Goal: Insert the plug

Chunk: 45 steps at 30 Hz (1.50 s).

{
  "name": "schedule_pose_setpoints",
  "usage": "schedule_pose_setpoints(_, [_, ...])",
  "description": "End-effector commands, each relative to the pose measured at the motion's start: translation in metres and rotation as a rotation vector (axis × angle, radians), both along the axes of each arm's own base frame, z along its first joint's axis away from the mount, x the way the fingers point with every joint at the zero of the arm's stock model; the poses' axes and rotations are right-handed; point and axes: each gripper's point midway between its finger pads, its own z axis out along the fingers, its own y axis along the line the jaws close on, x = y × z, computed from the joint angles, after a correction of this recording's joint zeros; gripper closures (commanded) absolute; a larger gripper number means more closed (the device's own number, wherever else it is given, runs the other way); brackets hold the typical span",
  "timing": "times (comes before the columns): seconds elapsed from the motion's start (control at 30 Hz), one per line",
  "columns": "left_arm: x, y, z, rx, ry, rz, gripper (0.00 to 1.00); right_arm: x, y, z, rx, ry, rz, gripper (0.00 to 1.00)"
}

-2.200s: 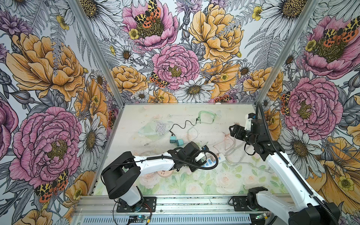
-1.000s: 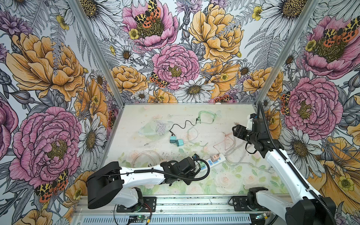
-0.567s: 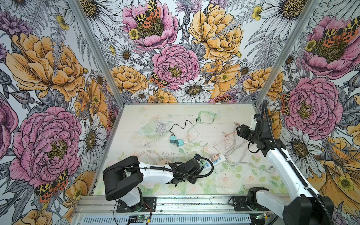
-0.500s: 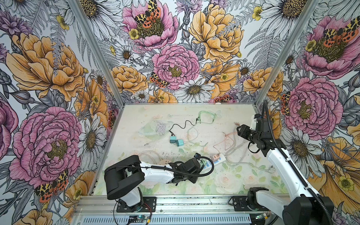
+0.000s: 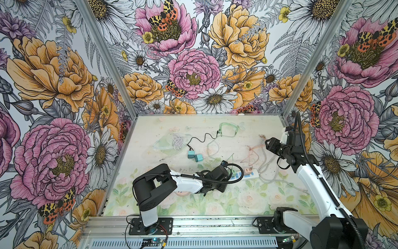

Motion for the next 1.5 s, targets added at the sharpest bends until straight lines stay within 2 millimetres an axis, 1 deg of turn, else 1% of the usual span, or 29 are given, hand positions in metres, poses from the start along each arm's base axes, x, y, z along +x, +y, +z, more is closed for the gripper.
schedule_pose_setpoints(0.0, [0.013, -0.008, -0.011, 0.019, 0.004, -0.032, 0.87, -0.004, 0.001, -0.009, 0.019, 0.025, 0.009, 0.44])
schedule_pose_setpoints(0.13, [0.035, -0.010, -0.012, 0.032, 0.006, -0.012, 0.86, -0.004, 0.002, -0.013, 0.032, 0.035, 0.016, 0.44])
schedule_pose_setpoints(0.23, [0.051, -0.004, -0.013, 0.051, 0.006, 0.017, 0.86, -0.004, 0.003, -0.016, 0.042, 0.044, 0.017, 0.44])
schedule_pose_setpoints(0.3, [0.057, 0.001, -0.010, 0.054, 0.001, 0.032, 0.85, -0.006, -0.001, -0.019, 0.034, 0.058, -0.008, 0.45])
schedule_pose_setpoints(0.33, [0.059, 0.005, -0.009, 0.062, -0.002, 0.038, 0.85, -0.007, -0.006, -0.020, 0.022, 0.066, -0.033, 0.47])
schedule_pose_setpoints(0.4, [0.062, 0.013, -0.007, 0.086, -0.012, 0.053, 0.83, -0.012, -0.018, -0.025, -0.020, 0.091, -0.096, 0.53])
schedule_pose_setpoints(0.47, [0.064, 0.023, -0.004, 0.107, -0.019, 0.067, 0.80, -0.022, -0.040, -0.030, -0.085, 0.129, -0.203, 0.62])
schedule_pose_setpoints(0.53, [0.064, 0.035, 0.000, 0.134, -0.027, 0.094, 0.79, -0.032, -0.060, -0.036, -0.136, 0.171, -0.287, 0.66])
schedule_pose_setpoints(0.6, [0.065, 0.046, 0.005, 0.156, -0.030, 0.125, 0.79, -0.042, -0.076, -0.051, -0.139, 0.237, -0.348, 0.73])
schedule_pose_setpoints(0.63, [0.065, 0.050, 0.010, 0.156, -0.036, 0.135, 0.79, -0.046, -0.083, -0.060, -0.109, 0.269, -0.375, 0.76])
schedule_pose_setpoints(0.67, [0.065, 0.051, 0.022, 0.138, -0.052, 0.136, 0.79, -0.050, -0.088, -0.071, -0.064, 0.298, -0.396, 0.78])
schedule_pose_setpoints(0.73, [0.063, 0.053, 0.033, 0.119, -0.066, 0.138, 0.79, -0.058, -0.097, -0.088, 0.020, 0.346, -0.443, 0.81])
schedule_pose_setpoints(0.77, [0.063, 0.053, 0.038, 0.110, -0.071, 0.139, 0.79, -0.062, -0.101, -0.098, 0.039, 0.377, -0.464, 0.82])
schedule_pose_setpoints(0.83, [0.063, 0.052, 0.049, 0.092, -0.078, 0.135, 0.79, -0.067, -0.107, -0.112, 0.058, 0.422, -0.485, 0.82])
schedule_pose_setpoints(0.93, [0.061, 0.051, 0.063, 0.068, -0.092, 0.126, 0.79, -0.070, -0.112, -0.124, 0.064, 0.462, -0.503, 0.82])
schedule_pose_setpoints(0.97, [0.062, 0.051, 0.068, 0.058, -0.097, 0.125, 0.79, -0.071, -0.116, -0.128, 0.059, 0.470, -0.518, 0.82])
schedule_pose_setpoints(1.1, [0.060, 0.051, 0.082, 0.032, -0.112, 0.122, 0.79, -0.074, -0.125, -0.144, 0.041, 0.508, -0.538, 0.83])
schedule_pose_setpoints(1.23, [0.058, 0.053, 0.088, 0.019, -0.116, 0.119, 0.79, -0.076, -0.132, -0.160, 0.030, 0.543, -0.553, 0.83])
schedule_pose_setpoints(1.33, [0.056, 0.053, 0.087, 0.013, -0.109, 0.118, 0.79, -0.081, -0.140, -0.168, 0.005, 0.571, -0.587, 0.83])
schedule_pose_setpoints(1.47, [0.053, 0.053, 0.082, 0.017, -0.097, 0.115, 0.79, -0.089, -0.147, -0.174, -0.038, 0.600, -0.618, 0.77])
